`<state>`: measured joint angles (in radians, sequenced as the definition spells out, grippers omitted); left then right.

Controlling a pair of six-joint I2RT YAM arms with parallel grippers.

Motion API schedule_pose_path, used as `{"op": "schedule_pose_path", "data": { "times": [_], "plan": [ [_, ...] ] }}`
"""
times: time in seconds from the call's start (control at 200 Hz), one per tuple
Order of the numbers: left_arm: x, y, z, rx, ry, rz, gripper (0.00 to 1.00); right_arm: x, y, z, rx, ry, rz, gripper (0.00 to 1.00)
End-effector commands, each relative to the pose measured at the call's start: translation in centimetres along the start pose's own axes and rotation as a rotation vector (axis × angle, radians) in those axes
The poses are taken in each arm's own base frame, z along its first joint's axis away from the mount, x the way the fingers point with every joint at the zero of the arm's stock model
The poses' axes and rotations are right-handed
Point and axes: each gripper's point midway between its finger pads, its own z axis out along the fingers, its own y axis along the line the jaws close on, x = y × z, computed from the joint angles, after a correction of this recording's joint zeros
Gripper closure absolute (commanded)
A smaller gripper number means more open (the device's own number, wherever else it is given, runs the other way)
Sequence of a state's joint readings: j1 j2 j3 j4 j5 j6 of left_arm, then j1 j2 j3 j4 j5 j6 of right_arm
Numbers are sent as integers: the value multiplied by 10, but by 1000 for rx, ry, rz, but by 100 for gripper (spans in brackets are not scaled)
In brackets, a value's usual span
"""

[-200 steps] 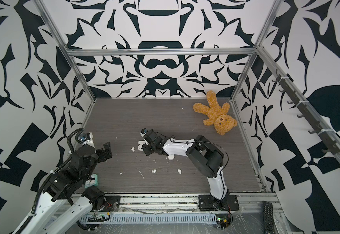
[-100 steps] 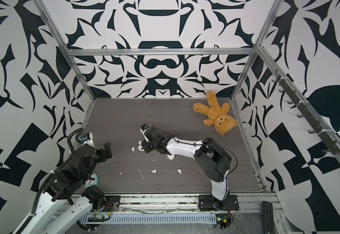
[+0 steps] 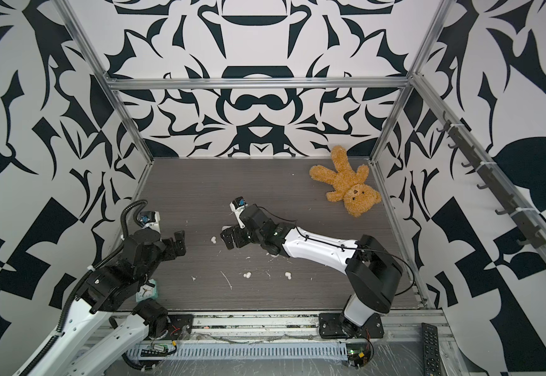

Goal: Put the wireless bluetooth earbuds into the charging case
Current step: 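Raise the open right gripper and move it toward the loose white earbud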

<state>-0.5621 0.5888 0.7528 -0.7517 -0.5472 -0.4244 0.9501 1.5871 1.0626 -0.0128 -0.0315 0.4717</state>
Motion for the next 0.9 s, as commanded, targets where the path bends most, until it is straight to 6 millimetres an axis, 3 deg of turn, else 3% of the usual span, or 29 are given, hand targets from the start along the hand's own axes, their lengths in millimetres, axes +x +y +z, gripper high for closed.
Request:
{"op": "schedule_pose_path", "data": {
  "times": [0.0,0.225,0.38,0.575,0.73,0.895],
  "plan": [
    [-4,0,-7,6,17,8,1,-2,4,-12,-4,-3,132,0],
    [-14,19,-13,-62,-43,-49,1,-7,-1,-12,322,124,142,0],
    [-19,38,-19,-142,-97,-88,1,-9,15,1,408,178,130,0],
    [-23,49,-26,-182,-145,-110,1,2,43,34,374,379,131,0],
    [-25,54,-32,-183,-177,-131,1,12,59,62,318,426,186,25],
    [-26,57,-37,-182,-204,-147,1,12,63,80,320,426,224,31]
  ]
}}
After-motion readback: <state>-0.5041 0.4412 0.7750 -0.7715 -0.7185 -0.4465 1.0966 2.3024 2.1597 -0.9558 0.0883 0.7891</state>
